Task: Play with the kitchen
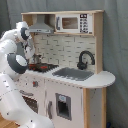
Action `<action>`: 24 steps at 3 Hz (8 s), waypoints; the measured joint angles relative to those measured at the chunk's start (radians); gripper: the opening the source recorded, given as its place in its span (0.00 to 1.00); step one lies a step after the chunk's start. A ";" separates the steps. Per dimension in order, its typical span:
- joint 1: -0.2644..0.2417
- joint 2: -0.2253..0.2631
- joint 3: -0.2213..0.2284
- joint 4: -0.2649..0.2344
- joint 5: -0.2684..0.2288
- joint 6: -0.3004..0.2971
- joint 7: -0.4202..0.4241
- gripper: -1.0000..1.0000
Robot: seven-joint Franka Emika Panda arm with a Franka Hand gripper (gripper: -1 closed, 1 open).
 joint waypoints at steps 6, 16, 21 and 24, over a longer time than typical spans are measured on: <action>0.225 0.178 -0.192 -0.305 -0.218 -0.114 -0.141 0.00; 0.873 0.249 -0.794 -0.928 -0.323 0.332 -0.181 0.00; 0.630 0.345 -0.617 -1.025 -0.321 0.586 -0.206 0.00; 0.505 0.344 -0.498 -0.937 -0.323 0.573 -0.151 1.00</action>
